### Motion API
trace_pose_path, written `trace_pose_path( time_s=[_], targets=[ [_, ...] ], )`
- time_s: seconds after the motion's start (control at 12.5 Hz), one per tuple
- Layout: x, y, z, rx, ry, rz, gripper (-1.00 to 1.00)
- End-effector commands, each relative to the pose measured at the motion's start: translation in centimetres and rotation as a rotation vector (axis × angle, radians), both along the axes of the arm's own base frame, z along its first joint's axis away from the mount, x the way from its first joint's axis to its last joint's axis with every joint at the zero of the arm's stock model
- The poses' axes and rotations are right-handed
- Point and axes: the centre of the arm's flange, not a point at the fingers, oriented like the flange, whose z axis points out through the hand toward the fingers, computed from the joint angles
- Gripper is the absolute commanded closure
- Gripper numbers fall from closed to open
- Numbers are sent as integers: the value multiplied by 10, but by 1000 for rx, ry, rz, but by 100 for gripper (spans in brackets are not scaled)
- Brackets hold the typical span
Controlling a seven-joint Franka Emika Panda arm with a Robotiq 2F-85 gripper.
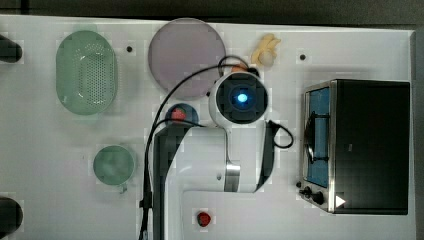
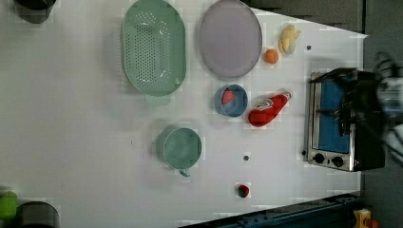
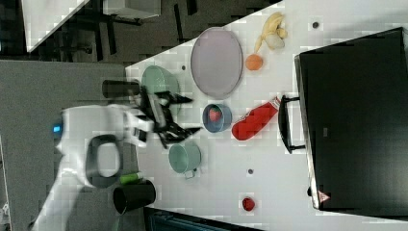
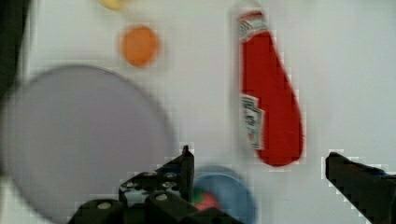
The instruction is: Pick Ketchup from oven and place it on table.
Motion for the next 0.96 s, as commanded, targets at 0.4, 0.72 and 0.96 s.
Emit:
trace_pose_path(
  time_s=[0.4,0.72,0.96],
  targets=[
    [-20,-6,175,18,76,-40,-100],
    [-18,-7,186,17,54,-41,-100],
    [-17,-7,183,17,62,-41,-100]
  ],
)
